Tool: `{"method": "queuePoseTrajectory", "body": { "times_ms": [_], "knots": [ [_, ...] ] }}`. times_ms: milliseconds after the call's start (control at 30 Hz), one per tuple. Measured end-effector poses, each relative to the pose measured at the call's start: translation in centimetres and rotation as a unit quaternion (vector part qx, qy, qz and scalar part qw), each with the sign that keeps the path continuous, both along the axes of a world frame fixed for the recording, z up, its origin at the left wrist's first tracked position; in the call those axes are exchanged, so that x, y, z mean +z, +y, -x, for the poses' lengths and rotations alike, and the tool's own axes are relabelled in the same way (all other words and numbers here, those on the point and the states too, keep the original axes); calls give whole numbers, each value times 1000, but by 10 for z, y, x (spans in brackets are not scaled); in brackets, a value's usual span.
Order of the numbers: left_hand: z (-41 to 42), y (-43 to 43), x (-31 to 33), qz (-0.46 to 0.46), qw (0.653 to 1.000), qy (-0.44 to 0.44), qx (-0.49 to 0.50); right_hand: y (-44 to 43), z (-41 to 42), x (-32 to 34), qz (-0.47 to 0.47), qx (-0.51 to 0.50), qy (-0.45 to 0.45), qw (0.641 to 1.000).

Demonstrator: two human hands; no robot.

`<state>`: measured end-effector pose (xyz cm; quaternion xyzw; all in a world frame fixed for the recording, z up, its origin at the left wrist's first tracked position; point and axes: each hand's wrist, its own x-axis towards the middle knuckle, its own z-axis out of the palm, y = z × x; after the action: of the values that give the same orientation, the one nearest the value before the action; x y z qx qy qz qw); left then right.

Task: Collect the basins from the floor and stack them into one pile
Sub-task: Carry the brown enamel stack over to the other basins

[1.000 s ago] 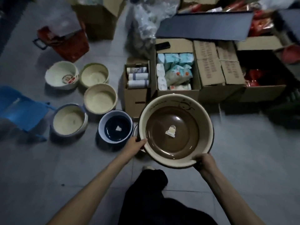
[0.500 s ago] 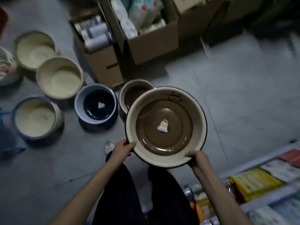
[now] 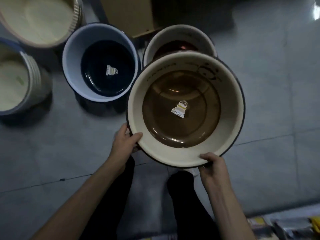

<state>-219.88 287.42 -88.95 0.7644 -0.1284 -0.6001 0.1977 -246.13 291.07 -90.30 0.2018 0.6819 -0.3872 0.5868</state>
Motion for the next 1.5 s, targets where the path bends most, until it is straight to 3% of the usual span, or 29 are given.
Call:
{"method": "queuePoseTrajectory", "body": {
  "times_ms": [200,333,600,700,833,967,1000,1100,1233,1400,1500],
  "knots": [
    [-6,-59,-60,51,998,-27,-21,-74,5,-58,89,104,46,990],
    [3,-115,-90,79,996,-34,-35,-145,23,-74,137,223,120,958],
    [18,-189,-142,89,990,-61,-89,-217,37,-111,116,310,144,933],
    [7,-199,-144,85,982,-95,-139,-224,50,-126,112,399,144,899],
    [-32,-208,-132,88,932,-191,-294,-233,81,-149,94,497,324,799],
    [-35,-227,-113,100,913,-201,-340,-254,61,-137,97,459,273,840],
    [-26,-229,-111,111,908,-193,-356,-255,53,-137,110,457,283,836],
    [-2,-233,-122,136,887,-175,-404,-251,31,-150,131,480,373,783],
    [16,-237,-151,160,847,-179,-475,-240,22,-169,83,556,423,710],
    [40,-244,-170,185,885,-145,-402,-234,27,-183,81,581,442,678],
    [45,-250,-181,228,855,-180,-429,-240,35,-185,80,610,467,635]
  ]
}}
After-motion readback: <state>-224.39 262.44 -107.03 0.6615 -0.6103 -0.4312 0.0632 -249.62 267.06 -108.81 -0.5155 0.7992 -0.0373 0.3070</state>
